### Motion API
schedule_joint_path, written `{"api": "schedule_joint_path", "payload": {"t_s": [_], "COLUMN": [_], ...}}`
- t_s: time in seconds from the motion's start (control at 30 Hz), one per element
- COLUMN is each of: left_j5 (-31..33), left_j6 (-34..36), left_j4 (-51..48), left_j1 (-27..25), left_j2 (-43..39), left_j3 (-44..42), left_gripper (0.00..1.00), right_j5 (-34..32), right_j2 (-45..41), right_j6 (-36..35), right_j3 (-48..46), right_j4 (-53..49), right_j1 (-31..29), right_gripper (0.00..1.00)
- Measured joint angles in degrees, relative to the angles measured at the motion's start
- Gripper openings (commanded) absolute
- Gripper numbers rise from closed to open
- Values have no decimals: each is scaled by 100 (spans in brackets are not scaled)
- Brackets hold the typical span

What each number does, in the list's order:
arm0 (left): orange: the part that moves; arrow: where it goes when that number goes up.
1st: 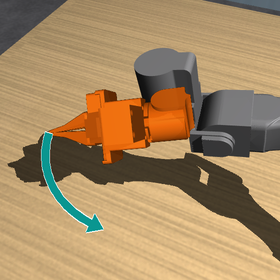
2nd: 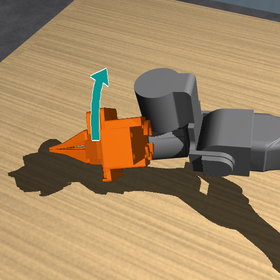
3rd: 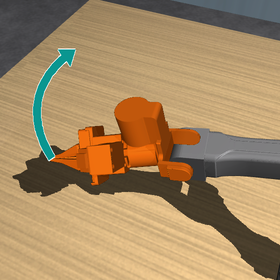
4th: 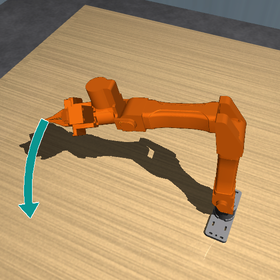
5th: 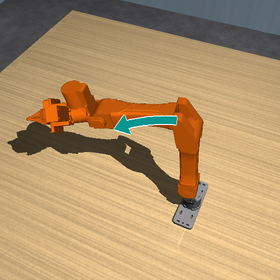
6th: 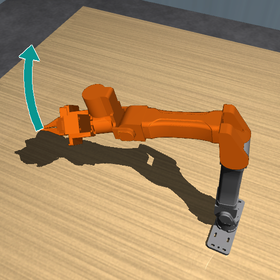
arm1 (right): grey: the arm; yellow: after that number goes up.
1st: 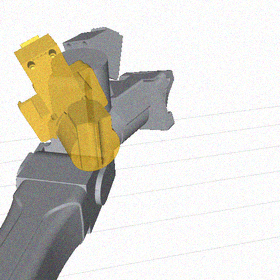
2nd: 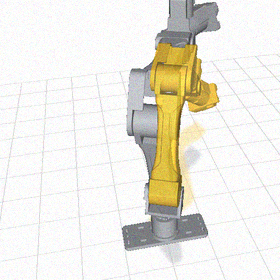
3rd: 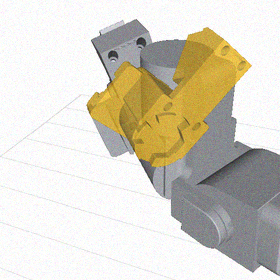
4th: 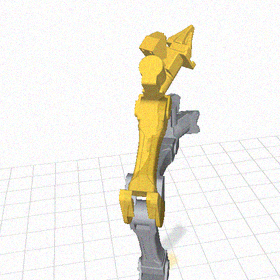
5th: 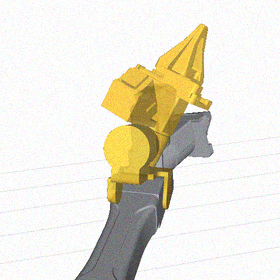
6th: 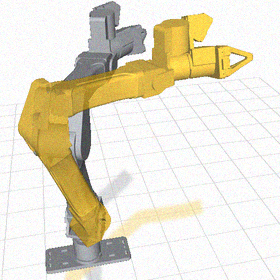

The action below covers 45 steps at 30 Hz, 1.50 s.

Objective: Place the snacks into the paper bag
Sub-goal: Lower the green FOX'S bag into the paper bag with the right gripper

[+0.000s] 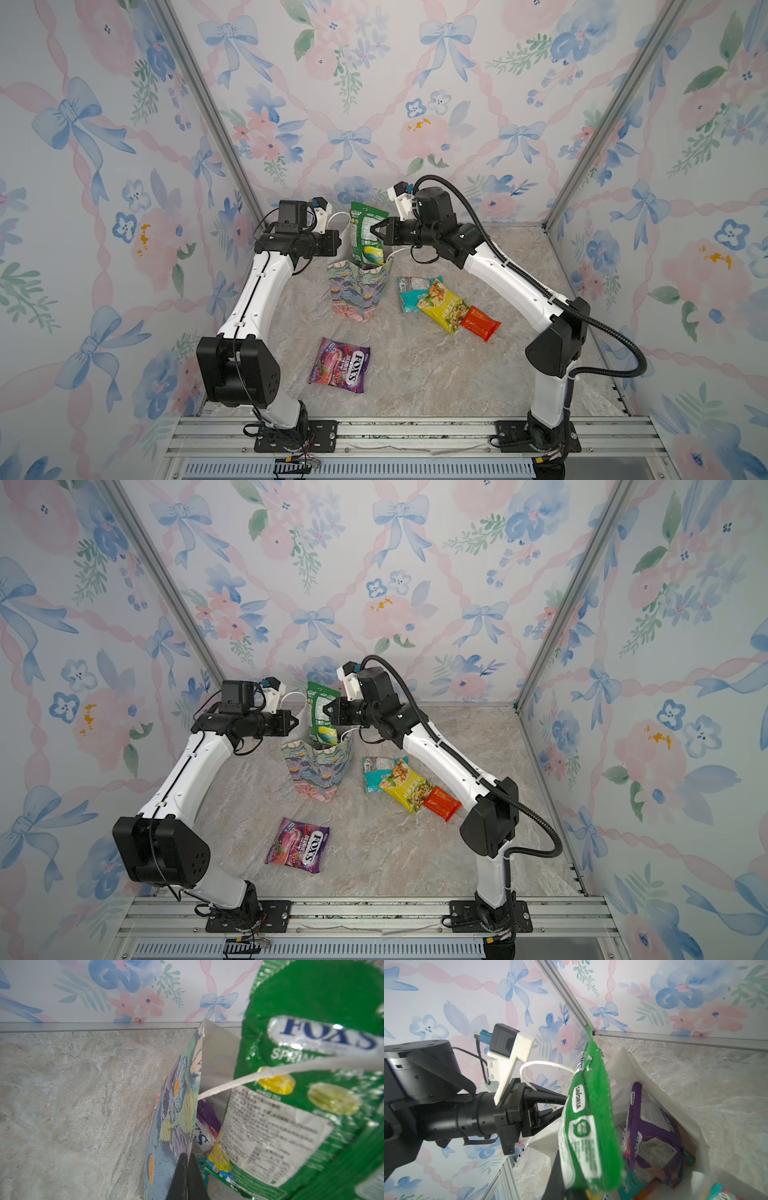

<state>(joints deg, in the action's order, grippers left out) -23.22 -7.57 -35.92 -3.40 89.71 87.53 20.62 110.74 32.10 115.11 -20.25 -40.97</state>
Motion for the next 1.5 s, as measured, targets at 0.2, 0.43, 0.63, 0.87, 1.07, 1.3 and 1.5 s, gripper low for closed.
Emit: {"api": "schedule_joint_path", "payload": {"t_s": [0.2,0.43,0.63,0.87,1.07,1.3,1.5], "left_j5": [0,-2,0,4,24,24,24], "left_j6": [0,0,0,0,0,0,0], "left_j4": [0,0,0,0,4,4,2], "left_j1": [0,0,0,0,0,0,0], "left_j2": [0,0,0,0,0,0,0], "left_j3": [0,0,0,0,0,0,0], "left_gripper": [0,0,0,0,0,0,0], "right_j5": [42,42,63,153,212,208,205], "right_j2": [-28,-26,9,321,404,278,105], "right_j6": [192,457,540,542,544,542,584], "right_j3": [-208,-391,-391,-181,-127,-411,-723], "right_j4": [251,442,535,544,546,632,658], "right_j1": [-85,-87,-81,-72,-72,-72,-63], "right_gripper": [0,0,0,0,0,0,62]}}
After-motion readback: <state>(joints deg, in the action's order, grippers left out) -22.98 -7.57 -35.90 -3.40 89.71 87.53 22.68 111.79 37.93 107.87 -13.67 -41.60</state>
